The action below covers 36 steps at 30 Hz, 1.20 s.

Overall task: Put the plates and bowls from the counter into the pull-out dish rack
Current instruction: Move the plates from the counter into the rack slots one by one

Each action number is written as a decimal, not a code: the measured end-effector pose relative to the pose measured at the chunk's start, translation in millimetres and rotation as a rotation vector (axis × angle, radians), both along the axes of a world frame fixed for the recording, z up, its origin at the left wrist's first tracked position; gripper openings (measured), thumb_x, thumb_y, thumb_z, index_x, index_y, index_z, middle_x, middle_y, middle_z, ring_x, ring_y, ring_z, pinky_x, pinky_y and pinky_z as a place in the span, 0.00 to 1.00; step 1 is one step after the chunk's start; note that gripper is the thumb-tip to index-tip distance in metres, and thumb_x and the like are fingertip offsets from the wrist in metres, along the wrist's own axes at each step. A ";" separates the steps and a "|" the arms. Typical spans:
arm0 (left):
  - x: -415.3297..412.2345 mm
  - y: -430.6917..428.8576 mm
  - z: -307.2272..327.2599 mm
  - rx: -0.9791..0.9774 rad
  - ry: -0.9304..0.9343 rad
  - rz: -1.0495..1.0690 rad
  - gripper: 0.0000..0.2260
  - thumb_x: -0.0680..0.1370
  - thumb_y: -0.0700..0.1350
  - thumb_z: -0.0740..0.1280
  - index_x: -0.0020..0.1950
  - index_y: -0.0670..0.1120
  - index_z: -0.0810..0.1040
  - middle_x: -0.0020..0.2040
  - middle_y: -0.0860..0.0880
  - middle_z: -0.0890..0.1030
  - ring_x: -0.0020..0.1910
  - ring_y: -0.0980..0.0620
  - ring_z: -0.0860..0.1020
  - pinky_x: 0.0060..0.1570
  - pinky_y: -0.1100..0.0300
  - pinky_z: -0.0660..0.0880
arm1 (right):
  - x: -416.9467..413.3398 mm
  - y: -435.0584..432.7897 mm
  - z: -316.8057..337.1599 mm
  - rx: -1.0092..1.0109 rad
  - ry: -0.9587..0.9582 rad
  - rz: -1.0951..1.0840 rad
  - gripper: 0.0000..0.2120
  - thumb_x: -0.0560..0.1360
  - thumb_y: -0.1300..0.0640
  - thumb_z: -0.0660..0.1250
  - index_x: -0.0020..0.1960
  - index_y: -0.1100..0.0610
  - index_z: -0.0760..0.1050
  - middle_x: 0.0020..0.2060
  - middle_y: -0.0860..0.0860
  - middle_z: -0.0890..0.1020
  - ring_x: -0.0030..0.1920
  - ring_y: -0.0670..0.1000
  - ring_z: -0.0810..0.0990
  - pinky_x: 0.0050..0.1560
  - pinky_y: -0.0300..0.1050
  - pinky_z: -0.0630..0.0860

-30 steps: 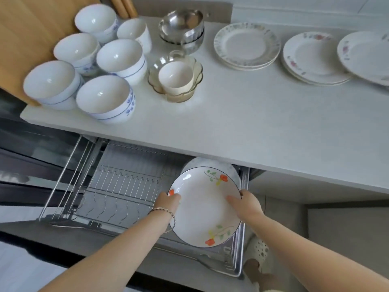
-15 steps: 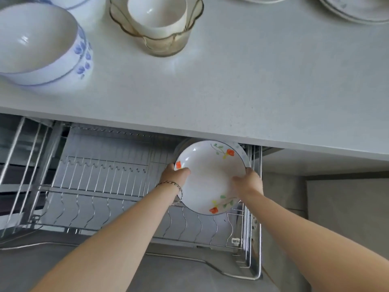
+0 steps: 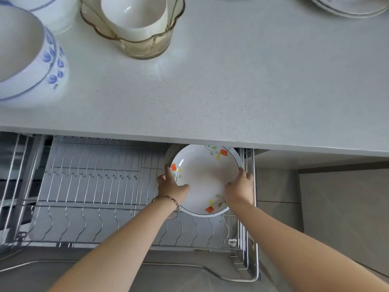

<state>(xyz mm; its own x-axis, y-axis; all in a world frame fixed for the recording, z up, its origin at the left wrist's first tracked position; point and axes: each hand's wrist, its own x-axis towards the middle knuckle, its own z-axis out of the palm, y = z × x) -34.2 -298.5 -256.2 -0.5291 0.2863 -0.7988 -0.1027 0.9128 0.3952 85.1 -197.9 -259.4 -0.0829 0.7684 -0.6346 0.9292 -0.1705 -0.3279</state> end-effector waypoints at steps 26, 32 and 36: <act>174.9 304.4 275.2 0.248 0.306 -0.261 0.06 0.76 0.43 0.58 0.47 0.47 0.74 0.54 0.43 0.82 0.54 0.44 0.81 0.55 0.56 0.75 | 160.0 331.9 301.6 0.113 0.051 0.668 0.15 0.76 0.60 0.59 0.60 0.63 0.76 0.54 0.60 0.81 0.57 0.60 0.80 0.59 0.50 0.77; 196.0 359.8 304.6 0.230 0.346 -0.272 0.06 0.76 0.41 0.58 0.47 0.47 0.74 0.55 0.43 0.82 0.55 0.44 0.81 0.55 0.56 0.76 | 187.3 391.1 322.9 0.175 0.093 0.637 0.12 0.75 0.63 0.57 0.54 0.62 0.77 0.57 0.61 0.80 0.55 0.59 0.80 0.59 0.48 0.76; 189.4 380.4 307.6 0.218 0.378 -0.292 0.06 0.75 0.40 0.57 0.46 0.47 0.72 0.49 0.44 0.81 0.52 0.44 0.81 0.55 0.56 0.76 | 189.3 406.7 312.3 0.155 0.092 0.634 0.12 0.76 0.64 0.55 0.52 0.60 0.76 0.58 0.59 0.80 0.59 0.59 0.79 0.59 0.46 0.75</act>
<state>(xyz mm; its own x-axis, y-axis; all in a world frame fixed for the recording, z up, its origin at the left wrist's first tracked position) 155.2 81.9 51.4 -0.6421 0.6034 -0.4729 0.3302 0.7744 0.5397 274.4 208.9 52.9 -0.5981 0.6348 -0.4891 0.8011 0.4564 -0.3873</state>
